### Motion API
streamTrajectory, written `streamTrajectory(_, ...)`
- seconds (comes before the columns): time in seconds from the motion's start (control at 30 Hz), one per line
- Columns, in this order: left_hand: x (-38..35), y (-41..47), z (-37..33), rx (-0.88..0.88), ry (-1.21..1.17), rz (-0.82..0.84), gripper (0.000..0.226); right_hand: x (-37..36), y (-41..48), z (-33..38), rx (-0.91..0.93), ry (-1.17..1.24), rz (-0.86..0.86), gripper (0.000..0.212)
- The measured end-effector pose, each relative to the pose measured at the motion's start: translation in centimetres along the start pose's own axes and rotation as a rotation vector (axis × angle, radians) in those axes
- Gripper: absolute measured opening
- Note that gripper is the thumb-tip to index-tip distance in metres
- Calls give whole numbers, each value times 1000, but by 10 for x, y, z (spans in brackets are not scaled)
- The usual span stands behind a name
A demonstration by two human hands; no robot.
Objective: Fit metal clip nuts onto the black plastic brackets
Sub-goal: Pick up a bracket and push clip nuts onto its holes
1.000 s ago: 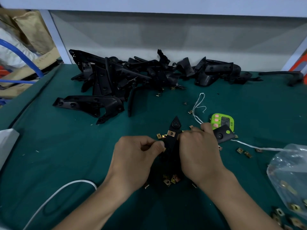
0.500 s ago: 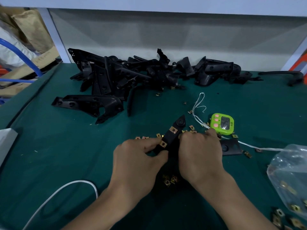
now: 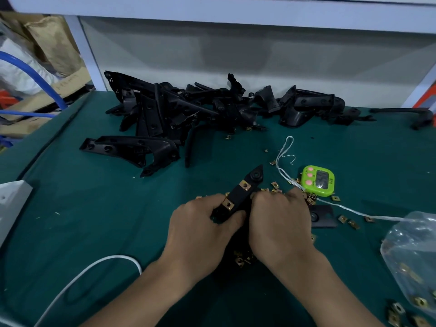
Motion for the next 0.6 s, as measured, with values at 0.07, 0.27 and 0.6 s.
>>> streamTrajectory(0.07, 3, -1, -4, -56, 52, -8, 21, 1, 0, 0, -2, 11, -24, 28)
streamTrajectory(0.27, 11, 0, -16, -174, 206, -51, 29, 1, 0, -2, 8, 16, -35, 32)
streamTrajectory(0.6, 5, -1, -18, -239, 82, 7, 33, -3, -3, 10, 105, -25, -8, 31)
Point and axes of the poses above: each hand's wrist, its own y-axis towards the middle knuckle, its own x-axis out of the back of the hand, z = x × y, the point moved 6 cm from there along y, towards the middle knuckle, and after that the axes turned 7 degrees about -z, right-handed, at the moved point
